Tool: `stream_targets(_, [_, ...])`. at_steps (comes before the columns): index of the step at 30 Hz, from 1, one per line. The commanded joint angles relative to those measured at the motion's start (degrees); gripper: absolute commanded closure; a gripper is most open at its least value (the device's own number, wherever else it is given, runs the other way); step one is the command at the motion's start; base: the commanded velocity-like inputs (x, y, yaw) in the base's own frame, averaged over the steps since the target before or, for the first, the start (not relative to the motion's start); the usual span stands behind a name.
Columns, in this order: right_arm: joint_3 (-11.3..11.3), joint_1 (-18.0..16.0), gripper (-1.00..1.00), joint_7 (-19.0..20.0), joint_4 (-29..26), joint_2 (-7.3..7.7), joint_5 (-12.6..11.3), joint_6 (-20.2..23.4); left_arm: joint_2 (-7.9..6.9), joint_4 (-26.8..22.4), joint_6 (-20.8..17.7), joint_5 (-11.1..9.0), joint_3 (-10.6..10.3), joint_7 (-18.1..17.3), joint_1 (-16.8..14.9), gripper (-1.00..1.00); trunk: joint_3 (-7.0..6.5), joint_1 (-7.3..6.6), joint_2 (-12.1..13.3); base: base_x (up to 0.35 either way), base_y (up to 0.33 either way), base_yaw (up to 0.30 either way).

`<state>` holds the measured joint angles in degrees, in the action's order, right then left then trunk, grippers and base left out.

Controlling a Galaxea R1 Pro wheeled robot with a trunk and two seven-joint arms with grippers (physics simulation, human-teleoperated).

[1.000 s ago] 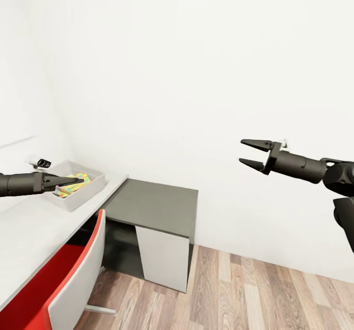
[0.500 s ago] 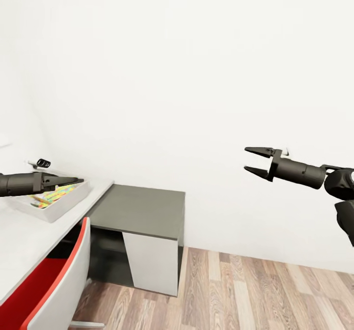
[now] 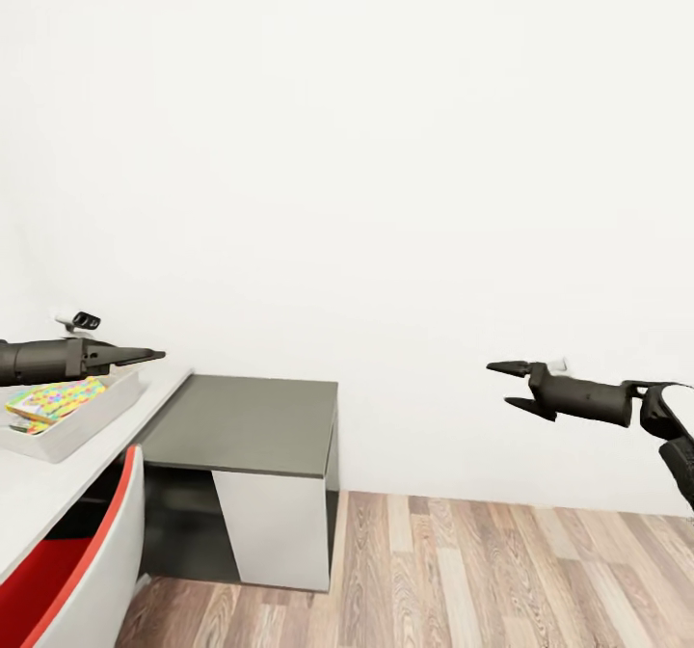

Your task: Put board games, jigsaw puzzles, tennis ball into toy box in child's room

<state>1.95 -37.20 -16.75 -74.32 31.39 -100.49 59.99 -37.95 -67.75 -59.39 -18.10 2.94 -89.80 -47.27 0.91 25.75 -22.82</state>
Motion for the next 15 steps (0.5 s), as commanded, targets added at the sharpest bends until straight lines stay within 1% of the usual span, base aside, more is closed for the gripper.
stream_targets(1, [0.57, 0.35, -1.0, -0.6, 1.13, -0.63, 4.14, 0.01, 0.0, -0.01, -0.61, 0.0, -0.06, -0.2, -0.02, -1.0, 0.01, 0.04, -0.1, 0.0, 0.0, -0.207])
stream_targets(3, [1.3, 0.74, -1.0, -0.64, 2.69, -1.76, 9.44, 0.01, 0.04, -0.01, -0.61, 0.0, -0.11, -0.2, -0.02, -1.0, -0.15, 0.04, -0.1, 0.0, 0.0, -0.207])
stream_targets(4, [2.22, 1.1, -1.0, -0.67, 4.74, -3.48, 15.27, 0.01, 0.13, 0.02, -0.61, 0.01, -0.17, -0.2, -0.02, -1.0, -0.23, 0.04, -0.1, 0.0, 0.0, -0.207])
stream_targets(5, [2.7, 1.27, -1.0, -0.68, 5.96, -4.54, 18.31, -0.17, 0.21, 0.03, -0.61, 0.03, -0.2, -0.2, -0.02, -1.0, -0.31, 0.04, -0.1, 0.0, 0.0, -0.207])
stream_targets(6, [3.63, 1.57, -1.0, -0.69, 8.99, -6.89, 24.67, -1.38, 0.37, 0.04, -0.61, 0.06, -0.23, -0.2, 0.01, -1.0, -0.38, 0.04, -0.1, 0.0, 0.0, -0.207])
stream_targets(9, [4.85, 1.97, -1.0, -0.58, 14.81, -10.84, 34.61, -4.49, 0.61, 0.06, -0.61, 0.13, -0.36, -0.2, 0.33, -1.0, -0.62, 0.04, -0.1, 0.0, 0.0, -0.207])
stream_targets(11, [6.7, 2.37, -1.0, -0.53, 24.33, -16.45, 48.22, -10.82, 0.96, 0.08, -0.61, 0.3, -0.96, -0.2, 1.79, -1.0, -0.76, 0.04, -0.1, 0.0, 0.0, -0.188])
stream_targets(13, [7.87, 2.47, -1.0, -0.54, 29.26, -19.3, 54.89, -14.69, 1.08, 0.11, -0.52, 0.41, -1.44, -0.2, 2.53, -1.0, -0.86, 0.04, -0.1, 0.0, 0.0, -0.128])
stream_targets(14, [8.86, 2.54, -1.0, -0.55, 33.84, -22.06, 60.78, -18.69, 1.19, 0.11, -0.45, 0.5, -2.02, -0.2, 3.17, -1.0, -0.89, 0.04, -0.1, 0.0, 0.0, -0.073])
stream_targets(15, [9.23, 2.57, -1.0, -0.55, 35.95, -23.38, 63.4, -20.71, 1.23, 0.12, -0.4, 0.54, -2.38, -0.2, 3.48, -1.0, -0.91, 0.04, -0.1, 0.0, 0.0, -0.058])
